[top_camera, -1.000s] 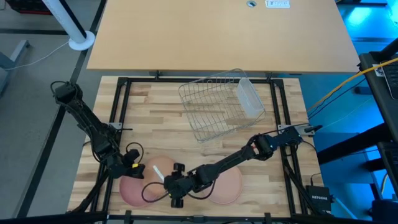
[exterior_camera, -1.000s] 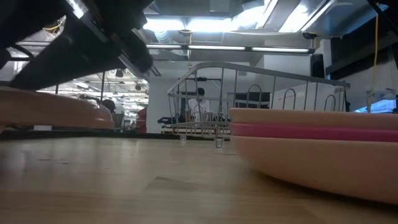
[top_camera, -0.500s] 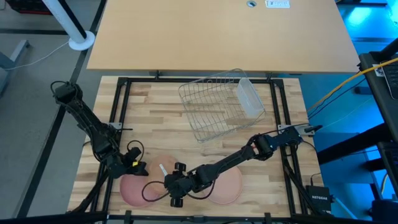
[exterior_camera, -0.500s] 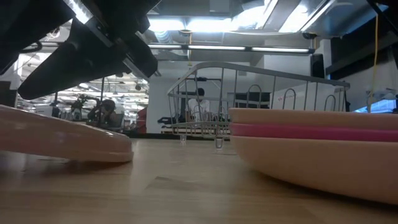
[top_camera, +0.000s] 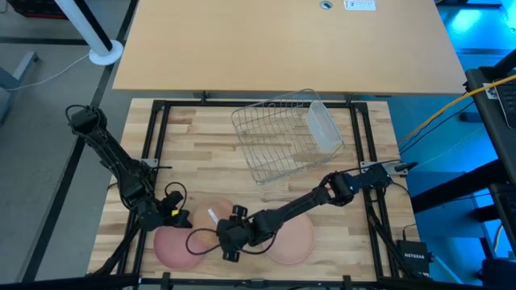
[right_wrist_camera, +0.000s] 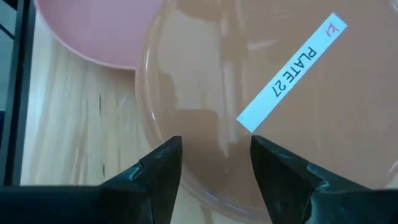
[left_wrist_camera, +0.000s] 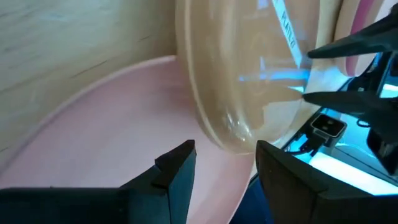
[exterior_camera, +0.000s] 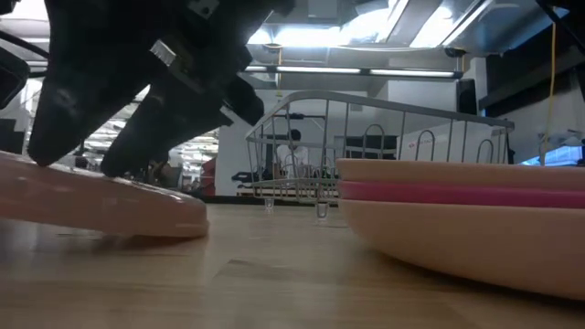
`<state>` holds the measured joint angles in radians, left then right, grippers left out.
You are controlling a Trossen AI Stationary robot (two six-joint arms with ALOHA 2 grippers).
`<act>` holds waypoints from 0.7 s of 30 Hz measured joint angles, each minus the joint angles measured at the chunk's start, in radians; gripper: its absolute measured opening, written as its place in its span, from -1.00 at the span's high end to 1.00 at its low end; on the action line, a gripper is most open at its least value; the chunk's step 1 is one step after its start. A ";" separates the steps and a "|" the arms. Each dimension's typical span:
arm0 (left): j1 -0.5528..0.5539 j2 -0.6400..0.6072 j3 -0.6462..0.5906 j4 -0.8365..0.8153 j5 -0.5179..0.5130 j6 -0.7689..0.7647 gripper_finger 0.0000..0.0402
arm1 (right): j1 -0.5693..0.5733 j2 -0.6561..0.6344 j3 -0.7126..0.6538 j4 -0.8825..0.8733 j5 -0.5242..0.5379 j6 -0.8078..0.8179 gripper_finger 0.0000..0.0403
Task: Sort dishes
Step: Put the brown plate into the dish rack
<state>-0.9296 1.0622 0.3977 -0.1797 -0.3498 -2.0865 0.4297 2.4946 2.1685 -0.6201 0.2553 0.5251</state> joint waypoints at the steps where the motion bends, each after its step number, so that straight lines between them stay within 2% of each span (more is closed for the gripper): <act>1: 0.000 0.000 0.000 -0.002 0.003 0.000 0.21 | 0.001 -0.002 0.000 -0.004 0.008 -0.001 0.02; 10: 0.000 0.000 0.000 -0.020 0.006 0.001 0.21 | 0.002 -0.023 0.000 -0.079 0.031 0.008 0.02; 16: 0.002 0.000 0.000 -0.028 0.000 0.000 0.21 | 0.002 -0.046 0.000 -0.276 0.185 0.092 0.02; 21: 0.002 0.025 0.000 -0.026 -0.002 0.000 0.21 | -0.007 -0.038 -0.001 -0.330 0.213 0.156 0.02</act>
<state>-0.9276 1.0870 0.3977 -0.2054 -0.3514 -2.0868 0.4227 2.4562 2.1677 -0.9501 0.4680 0.6809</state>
